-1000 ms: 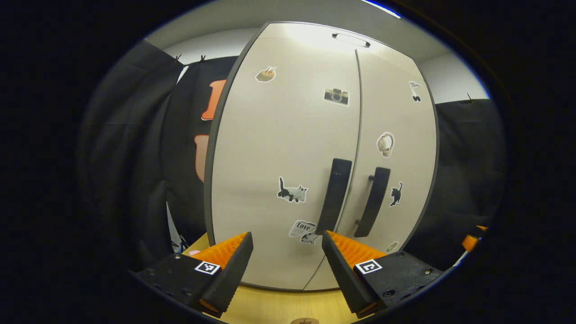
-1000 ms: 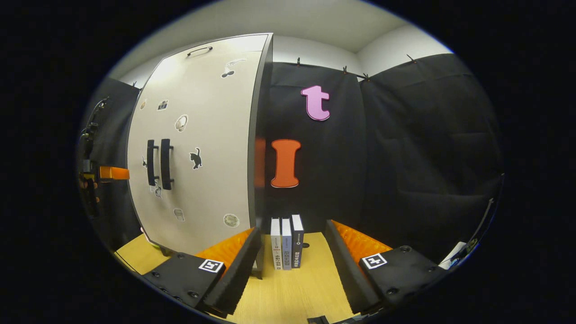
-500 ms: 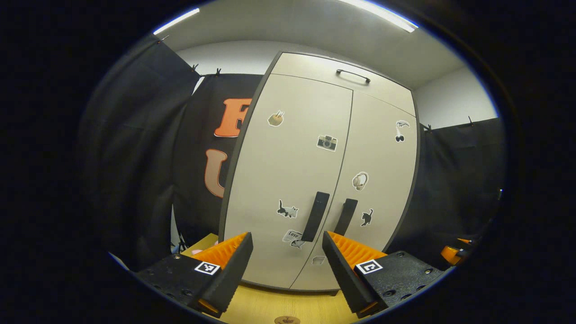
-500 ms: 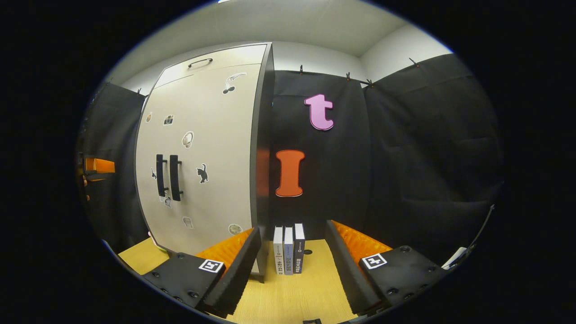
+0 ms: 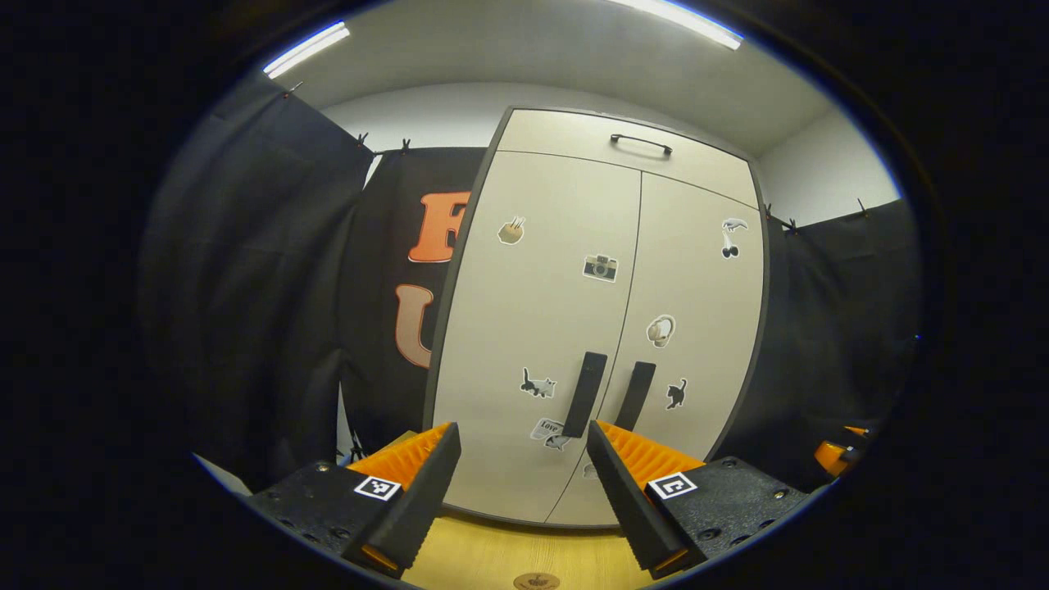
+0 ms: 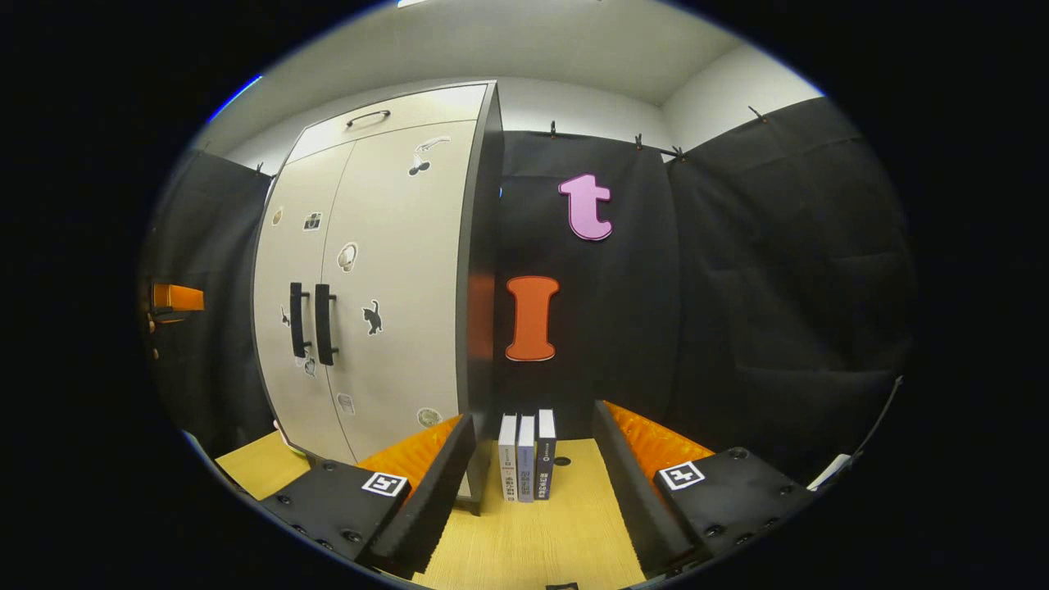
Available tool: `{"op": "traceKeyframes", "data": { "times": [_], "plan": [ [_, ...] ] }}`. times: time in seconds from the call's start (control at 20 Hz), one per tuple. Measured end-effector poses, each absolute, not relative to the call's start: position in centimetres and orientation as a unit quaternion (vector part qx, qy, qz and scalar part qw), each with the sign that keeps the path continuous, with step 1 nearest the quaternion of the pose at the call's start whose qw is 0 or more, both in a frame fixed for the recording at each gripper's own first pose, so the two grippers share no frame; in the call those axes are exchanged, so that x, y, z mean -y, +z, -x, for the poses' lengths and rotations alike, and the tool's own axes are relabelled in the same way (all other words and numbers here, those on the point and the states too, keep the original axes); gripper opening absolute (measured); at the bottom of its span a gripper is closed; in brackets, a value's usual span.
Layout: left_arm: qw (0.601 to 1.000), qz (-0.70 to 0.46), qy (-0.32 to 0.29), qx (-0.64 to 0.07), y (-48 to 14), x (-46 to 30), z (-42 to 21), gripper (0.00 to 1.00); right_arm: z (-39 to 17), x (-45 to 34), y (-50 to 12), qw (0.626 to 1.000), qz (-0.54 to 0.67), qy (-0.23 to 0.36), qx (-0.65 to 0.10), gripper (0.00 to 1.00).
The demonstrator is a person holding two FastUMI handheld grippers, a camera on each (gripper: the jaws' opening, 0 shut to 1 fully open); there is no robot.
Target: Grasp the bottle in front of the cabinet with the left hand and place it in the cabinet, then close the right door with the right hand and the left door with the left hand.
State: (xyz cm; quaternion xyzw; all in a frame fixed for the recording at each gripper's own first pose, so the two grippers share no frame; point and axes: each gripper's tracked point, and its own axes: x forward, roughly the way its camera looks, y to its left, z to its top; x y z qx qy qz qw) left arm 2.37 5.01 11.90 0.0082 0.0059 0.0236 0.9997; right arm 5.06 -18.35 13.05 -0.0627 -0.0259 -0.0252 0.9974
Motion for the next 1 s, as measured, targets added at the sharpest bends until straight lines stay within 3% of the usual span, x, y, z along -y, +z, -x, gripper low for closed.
{"op": "traceKeyframes", "data": {
  "times": [1.0],
  "plan": [
    [1.000,-0.018,0.002,0.012,12.3,-2.9,-0.2,0.94,-3.8,16.8,13.3,0.996,0.076,-0.028,0.037,0.95]
  ]
}}
